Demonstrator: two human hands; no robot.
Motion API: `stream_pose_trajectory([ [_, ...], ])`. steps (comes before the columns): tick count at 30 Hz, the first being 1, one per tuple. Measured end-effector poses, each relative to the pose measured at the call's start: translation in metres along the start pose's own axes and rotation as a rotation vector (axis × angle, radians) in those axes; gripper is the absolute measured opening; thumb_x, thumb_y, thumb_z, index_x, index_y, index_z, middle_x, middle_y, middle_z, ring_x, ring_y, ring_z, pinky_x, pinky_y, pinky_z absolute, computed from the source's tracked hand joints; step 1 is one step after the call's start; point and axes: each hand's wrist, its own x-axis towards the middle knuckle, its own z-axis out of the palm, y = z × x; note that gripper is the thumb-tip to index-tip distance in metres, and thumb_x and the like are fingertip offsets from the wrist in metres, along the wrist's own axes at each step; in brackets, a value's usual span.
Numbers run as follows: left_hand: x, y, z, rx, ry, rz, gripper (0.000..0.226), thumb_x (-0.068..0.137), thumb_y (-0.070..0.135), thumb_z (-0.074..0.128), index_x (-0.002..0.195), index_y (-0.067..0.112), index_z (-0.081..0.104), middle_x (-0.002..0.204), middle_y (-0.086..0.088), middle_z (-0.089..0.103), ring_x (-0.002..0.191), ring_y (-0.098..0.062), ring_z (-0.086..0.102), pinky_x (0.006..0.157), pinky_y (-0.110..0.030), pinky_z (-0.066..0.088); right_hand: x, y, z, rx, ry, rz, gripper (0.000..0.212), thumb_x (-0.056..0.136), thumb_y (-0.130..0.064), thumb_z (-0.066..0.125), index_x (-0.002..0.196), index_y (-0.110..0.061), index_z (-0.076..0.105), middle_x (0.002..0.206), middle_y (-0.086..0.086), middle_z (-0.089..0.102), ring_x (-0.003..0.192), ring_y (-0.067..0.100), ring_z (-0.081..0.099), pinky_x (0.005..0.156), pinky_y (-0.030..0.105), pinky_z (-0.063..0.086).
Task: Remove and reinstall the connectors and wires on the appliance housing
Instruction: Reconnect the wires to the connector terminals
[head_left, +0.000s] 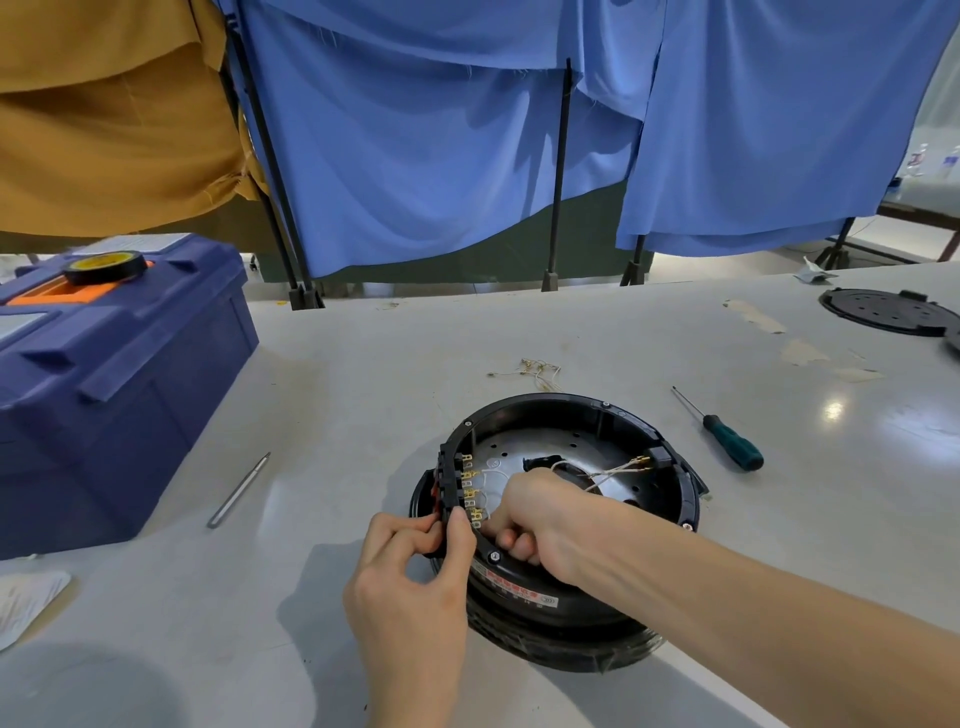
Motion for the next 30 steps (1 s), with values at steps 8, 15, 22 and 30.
stream_pose_trajectory([
  [8, 0.003, 0.000, -0.006, -0.035, -0.020, -0.020, 0.017, 0.072, 0.018, 0.082, 0.059, 0.013, 0.072, 0.074, 0.006, 0.066, 0.076, -0.006, 0.063, 0.063, -0.021, 0.047, -0.006, 0.007, -0.011, 0.000, -0.102, -0.019, 0.031, 0.094, -0.002, 0.050, 0.063, -0.009, 0.047, 0.031, -0.002, 0.040, 0.022, 0.006, 0.029, 0.030, 0.012, 0.019],
  [15, -0.001, 0.003, -0.005, 0.008, 0.003, 0.021, 0.017, 0.073, 0.019, 0.081, 0.063, 0.007, 0.074, 0.074, 0.003, 0.066, 0.080, -0.005, 0.061, 0.062, -0.014, 0.045, -0.008, 0.005, -0.014, -0.115, -0.060, -0.040, 0.030, 0.091, -0.003, 0.053, 0.062, -0.010, 0.049, 0.032, -0.003, 0.040, 0.023, 0.005, 0.028, 0.031, 0.013, 0.020],
  [22, 0.002, 0.001, -0.002, 0.026, -0.015, 0.026, 0.024, 0.075, 0.015, 0.079, 0.056, 0.006, 0.068, 0.073, 0.004, 0.062, 0.078, -0.001, 0.060, 0.060, -0.010, 0.040, -0.003, -0.001, -0.004, -0.133, 0.039, -0.002, 0.032, 0.087, 0.006, 0.043, 0.057, -0.004, 0.050, 0.037, 0.006, 0.041, 0.023, 0.010, 0.026, 0.034, 0.008, 0.021],
  [30, 0.002, -0.005, -0.005, 0.042, -0.040, 0.053, 0.023, 0.076, 0.018, 0.078, 0.056, 0.011, 0.068, 0.073, 0.007, 0.061, 0.076, -0.003, 0.062, 0.060, -0.015, 0.045, -0.004, 0.000, -0.003, -0.098, 0.037, -0.034, 0.031, 0.083, 0.004, 0.044, 0.054, -0.004, 0.048, 0.032, 0.004, 0.039, 0.024, 0.010, 0.027, 0.033, 0.008, 0.021],
])
